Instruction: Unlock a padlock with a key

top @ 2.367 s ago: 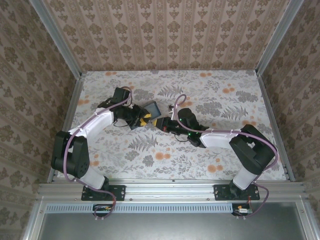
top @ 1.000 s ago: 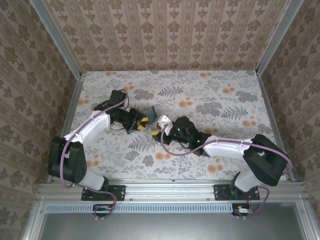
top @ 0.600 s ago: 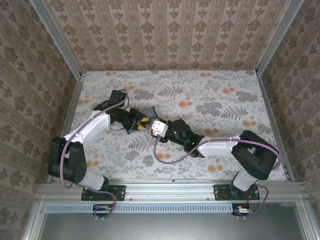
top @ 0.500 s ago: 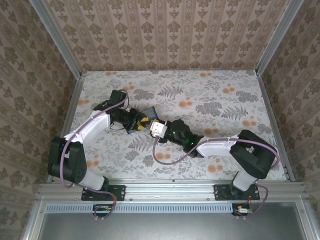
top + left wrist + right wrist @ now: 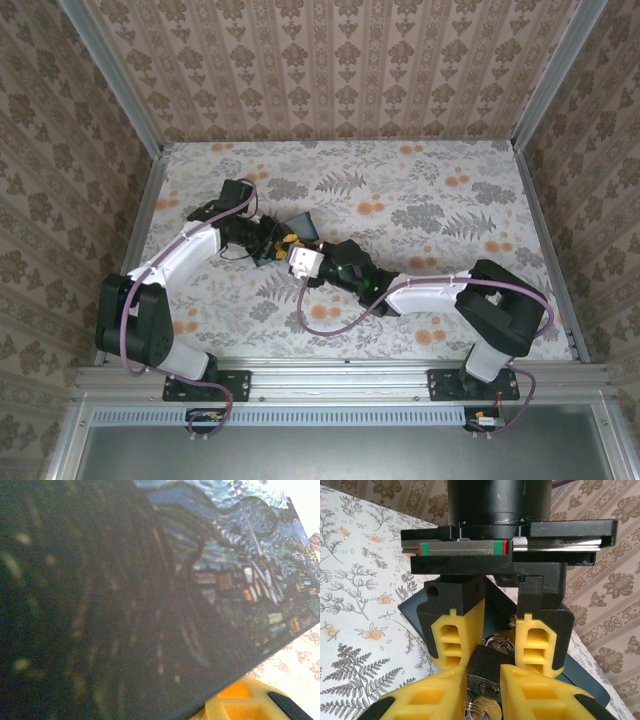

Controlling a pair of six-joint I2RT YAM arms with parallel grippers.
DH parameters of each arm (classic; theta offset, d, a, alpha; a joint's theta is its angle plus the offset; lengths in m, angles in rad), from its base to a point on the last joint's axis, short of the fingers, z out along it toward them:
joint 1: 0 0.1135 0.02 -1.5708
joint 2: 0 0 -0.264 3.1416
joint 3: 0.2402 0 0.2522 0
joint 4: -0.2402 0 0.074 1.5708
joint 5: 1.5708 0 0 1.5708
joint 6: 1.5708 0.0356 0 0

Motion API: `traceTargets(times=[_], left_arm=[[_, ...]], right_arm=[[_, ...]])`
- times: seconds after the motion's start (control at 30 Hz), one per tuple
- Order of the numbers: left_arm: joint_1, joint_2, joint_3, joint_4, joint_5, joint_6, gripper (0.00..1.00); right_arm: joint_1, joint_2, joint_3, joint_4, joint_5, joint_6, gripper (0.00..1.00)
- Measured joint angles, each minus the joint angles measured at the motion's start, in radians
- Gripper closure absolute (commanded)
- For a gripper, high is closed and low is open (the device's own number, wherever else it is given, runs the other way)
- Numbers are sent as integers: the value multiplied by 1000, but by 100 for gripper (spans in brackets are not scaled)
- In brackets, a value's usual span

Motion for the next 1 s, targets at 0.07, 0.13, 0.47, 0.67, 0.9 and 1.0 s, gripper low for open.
traceTargets(times=[0.07, 0.13, 0.47, 0.67, 0.9, 1.0], left_arm=[[1, -2, 0, 0, 1, 0, 100], [3, -5, 0, 0, 3, 0, 100], [13, -14, 0, 0, 4, 0, 100], [13, -14, -1, -3, 6, 0, 100], [12, -14, -2, 1, 5, -5, 100], [12, -14, -6, 11, 4, -8, 100]], right_arm=[[0, 0, 0, -5, 2, -2, 61], [0, 0, -1, -7, 4, -7, 60], [0, 3, -8, -11, 19, -35, 69], [-11, 31, -5, -5, 27, -49, 74], [-19, 41, -5, 10, 34, -32, 84], [-20, 41, -2, 6, 34, -4, 86]])
